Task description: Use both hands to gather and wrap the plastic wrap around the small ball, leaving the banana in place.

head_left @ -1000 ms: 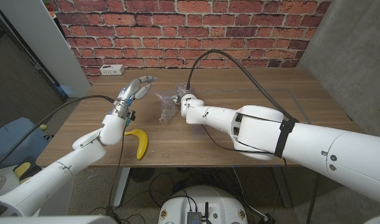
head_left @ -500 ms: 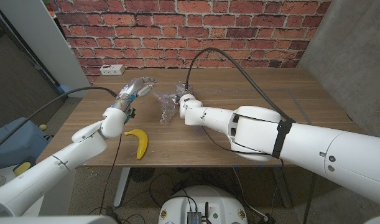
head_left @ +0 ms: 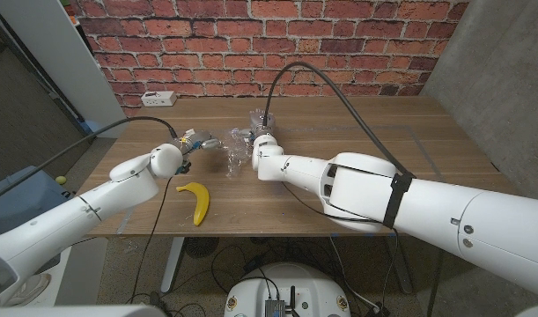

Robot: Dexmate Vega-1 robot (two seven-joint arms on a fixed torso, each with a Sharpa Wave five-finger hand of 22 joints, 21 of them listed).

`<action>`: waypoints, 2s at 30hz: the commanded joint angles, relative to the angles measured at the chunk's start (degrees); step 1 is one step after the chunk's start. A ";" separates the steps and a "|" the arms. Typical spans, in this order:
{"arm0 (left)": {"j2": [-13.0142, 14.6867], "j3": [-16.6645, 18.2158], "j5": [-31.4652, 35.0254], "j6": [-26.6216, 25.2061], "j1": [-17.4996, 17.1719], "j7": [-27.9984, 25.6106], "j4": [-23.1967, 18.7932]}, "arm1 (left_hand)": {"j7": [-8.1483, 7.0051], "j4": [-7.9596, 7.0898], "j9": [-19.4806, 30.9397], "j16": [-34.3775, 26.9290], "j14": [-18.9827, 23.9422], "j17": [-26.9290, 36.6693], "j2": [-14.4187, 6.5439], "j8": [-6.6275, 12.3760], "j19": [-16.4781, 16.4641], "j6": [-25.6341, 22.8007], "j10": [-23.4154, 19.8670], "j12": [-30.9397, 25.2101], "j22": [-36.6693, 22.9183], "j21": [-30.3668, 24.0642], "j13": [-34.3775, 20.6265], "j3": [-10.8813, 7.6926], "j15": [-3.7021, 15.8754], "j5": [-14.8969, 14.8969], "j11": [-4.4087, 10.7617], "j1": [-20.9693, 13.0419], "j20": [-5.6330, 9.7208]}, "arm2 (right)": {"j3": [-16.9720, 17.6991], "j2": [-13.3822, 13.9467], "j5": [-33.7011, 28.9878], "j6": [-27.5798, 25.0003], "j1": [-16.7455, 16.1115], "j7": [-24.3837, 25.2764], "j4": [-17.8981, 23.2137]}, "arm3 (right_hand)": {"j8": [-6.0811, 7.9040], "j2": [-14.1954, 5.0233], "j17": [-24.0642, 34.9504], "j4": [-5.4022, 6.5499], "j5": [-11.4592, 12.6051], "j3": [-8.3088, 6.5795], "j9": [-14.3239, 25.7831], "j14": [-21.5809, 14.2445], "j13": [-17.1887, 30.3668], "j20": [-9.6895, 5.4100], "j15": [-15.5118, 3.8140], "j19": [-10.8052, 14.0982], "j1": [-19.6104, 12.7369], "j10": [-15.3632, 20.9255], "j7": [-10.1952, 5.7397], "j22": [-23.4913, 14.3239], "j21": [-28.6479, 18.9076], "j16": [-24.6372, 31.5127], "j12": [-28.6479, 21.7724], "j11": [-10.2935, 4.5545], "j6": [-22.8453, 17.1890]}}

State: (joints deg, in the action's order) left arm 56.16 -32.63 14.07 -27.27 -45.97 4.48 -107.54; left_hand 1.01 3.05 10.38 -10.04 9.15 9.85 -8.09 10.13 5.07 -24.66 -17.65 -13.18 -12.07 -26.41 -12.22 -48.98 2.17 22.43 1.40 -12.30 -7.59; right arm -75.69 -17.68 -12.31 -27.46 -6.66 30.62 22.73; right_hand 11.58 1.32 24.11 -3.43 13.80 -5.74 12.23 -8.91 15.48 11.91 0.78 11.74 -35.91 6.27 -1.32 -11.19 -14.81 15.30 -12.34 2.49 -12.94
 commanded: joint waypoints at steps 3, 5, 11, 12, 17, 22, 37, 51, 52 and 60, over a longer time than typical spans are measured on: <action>1.55 -5.57 0.30 -6.78 4.64 9.94 -0.22 | -0.44 -0.30 0.00 0.32 -2.12 -0.12 -0.66 -0.39 1.12 2.46 2.03 1.19 0.18 0.48 0.56 -0.79 0.78 0.09 0.34 -0.32 -0.20 | 3.93 11.96 -3.63 -4.00 -5.28 1.98 23.09 | 1.66 -3.41 -0.49 -2.38 0.23 -1.90 -0.08 -5.45 -0.41 -2.46 -2.08 8.90 -3.77 4.94 0.05 0.05 -3.18 2.02 -1.82 -0.93 -5.12; 1.74 -5.60 0.19 -6.98 4.56 9.81 -0.54 | -0.44 -0.31 -0.01 0.35 -2.38 -0.13 -0.65 -0.37 1.38 2.66 2.05 1.21 0.20 0.58 0.61 -0.84 0.80 0.10 0.39 -0.34 -0.16 | 5.30 13.89 -3.61 -2.06 -6.32 2.31 25.97 | 2.34 -6.16 -0.92 -4.07 -0.33 -4.30 -0.17 -8.81 -0.68 -3.37 -3.43 11.62 -7.34 6.94 -0.81 0.10 -4.03 2.99 -2.27 -1.43 -7.98; 2.33 -5.73 0.22 -7.63 4.43 9.47 -1.58 | -0.57 -0.32 -0.02 0.26 -2.68 -0.18 -0.62 -0.32 1.48 3.21 2.40 1.39 0.27 0.65 0.75 -0.96 0.71 0.15 0.42 -0.39 -0.11 | 8.37 18.50 -4.07 4.82 -9.28 3.04 32.17 | 4.63 -9.13 -1.98 -4.35 -2.63 -6.97 -0.45 -15.85 -1.22 -4.14 -4.66 16.04 -8.17 15.18 -2.06 0.20 -5.39 4.52 -4.50 -1.83 -17.03; 2.39 -5.78 0.23 -7.84 4.48 9.53 -1.71 | -0.58 -0.32 -0.02 0.25 -2.68 -0.18 -0.61 -0.31 1.50 3.24 2.43 1.41 0.28 0.66 0.76 -0.97 0.72 0.15 0.46 -0.40 -0.12 | 8.27 19.42 -4.60 5.84 -9.57 2.62 33.18 | 5.13 -9.16 -2.15 -4.42 -2.79 -7.21 -0.50 -16.48 -1.30 -4.27 -4.85 16.48 -8.16 16.29 -2.73 0.20 -5.53 4.56 -4.79 -2.06 -18.84; 2.56 -5.67 0.02 -8.00 4.23 8.88 -2.10 | -0.58 -0.34 -0.02 0.20 -2.77 -0.20 -0.65 -0.33 1.54 3.65 2.55 1.46 0.31 0.69 0.83 -1.06 0.62 0.17 0.44 -0.44 -0.11 | 7.80 23.17 -7.99 6.80 -11.46 0.88 38.73 | 6.41 -8.99 -2.85 -4.86 -3.29 -8.29 -0.85 -20.65 -1.66 -7.05 -5.66 18.43 -8.24 21.70 -3.39 0.14 -6.20 5.32 -6.15 -3.05 -25.20; 2.72 -5.66 -0.12 -7.92 4.16 8.57 -2.31 | -0.57 -0.39 -0.02 0.15 -2.88 -0.21 -0.70 -0.20 1.56 3.73 2.68 1.52 0.34 0.71 0.89 -1.16 0.72 0.20 0.25 -0.48 -0.11 | 6.84 26.38 -10.89 3.69 -12.13 -6.00 44.60 | 5.63 -8.32 -3.27 -6.01 -3.27 -9.35 -1.04 -21.94 -1.83 -7.55 -6.26 19.76 -9.91 21.87 -4.32 -0.04 -6.85 5.25 -5.77 -3.66 -25.18; 2.84 -5.46 -0.68 -6.91 4.27 8.27 -2.04 | -0.45 -0.54 -0.01 0.02 -3.00 -0.23 -0.75 -0.03 1.58 4.06 2.89 1.59 0.41 0.74 1.03 -1.35 0.58 0.25 0.24 -0.56 -0.05 | 3.50 25.00 -12.38 0.61 -7.30 -28.22 40.43 | 0.25 -8.38 -3.39 -6.23 -3.20 -12.09 -0.92 -14.73 -2.13 -6.89 -5.30 16.76 -13.30 14.22 -5.47 0.00 -5.88 1.77 -1.30 -3.59 -15.18; 2.23 -5.84 -0.51 -5.43 5.32 8.52 -0.79 | -0.46 -0.63 0.00 -0.05 -3.00 -0.26 -0.79 0.03 1.66 4.39 2.98 1.60 0.45 0.80 1.10 -1.49 0.52 0.28 0.30 -0.64 -0.06 | 3.58 21.62 -11.85 0.19 -6.28 -29.95 33.05 | 0.74 -9.36 -2.87 -5.84 -3.40 -12.67 -0.88 -18.68 -2.21 -8.65 -6.10 20.41 -14.53 17.02 -3.56 0.04 -7.33 3.94 -1.88 -3.54 -17.24; 2.18 -5.88 -0.40 -5.35 5.39 8.47 -0.74 | -0.48 -0.66 0.00 -0.06 -3.00 -0.25 -0.80 0.03 1.66 4.45 3.09 1.63 0.46 0.80 1.11 -1.50 0.51 0.28 0.18 -0.64 -0.05 | 3.59 21.65 -11.86 0.20 -6.30 -29.82 33.03 | 0.72 -9.42 -2.86 -5.77 -3.41 -12.68 -0.88 -18.90 -2.21 -8.67 -5.99 20.50 -14.50 17.13 -3.45 0.04 -7.38 4.04 -1.90 -3.50 -17.21; 1.36 -3.39 1.82 -2.37 1.02 -2.89 -1.38 | -1.05 -2.36 0.11 -1.27 -0.99 0.32 -0.76 0.29 0.87 4.60 3.92 1.72 0.48 0.50 1.11 0.23 -1.74 -0.52 -1.11 0.47 -0.73 | 4.50 22.40 -11.57 0.65 -6.54 -28.33 33.84 | 0.35 -9.53 -2.93 -5.30 -3.45 -12.67 -0.87 -18.53 -2.24 -7.72 -6.19 19.16 -14.07 16.85 -3.33 0.04 -6.90 3.81 -1.56 -3.65 -16.54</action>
State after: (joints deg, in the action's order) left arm 58.51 -38.28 13.56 -32.64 -41.04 12.27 -108.62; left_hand 0.32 1.53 10.40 -10.50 6.79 9.81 -8.42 9.98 6.36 -20.13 -13.90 -11.42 -11.44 -25.62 -10.91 -49.32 1.28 22.43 0.47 -12.61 -7.47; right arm -71.95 4.68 -24.47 -27.00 -13.29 2.22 57.41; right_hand 12.11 -8.01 21.15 -9.17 10.37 -18.21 11.19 -27.33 13.09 3.75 -2.67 31.12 -49.94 22.95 -4.69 -11.03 -21.90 19.08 -13.99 -0.92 -29.56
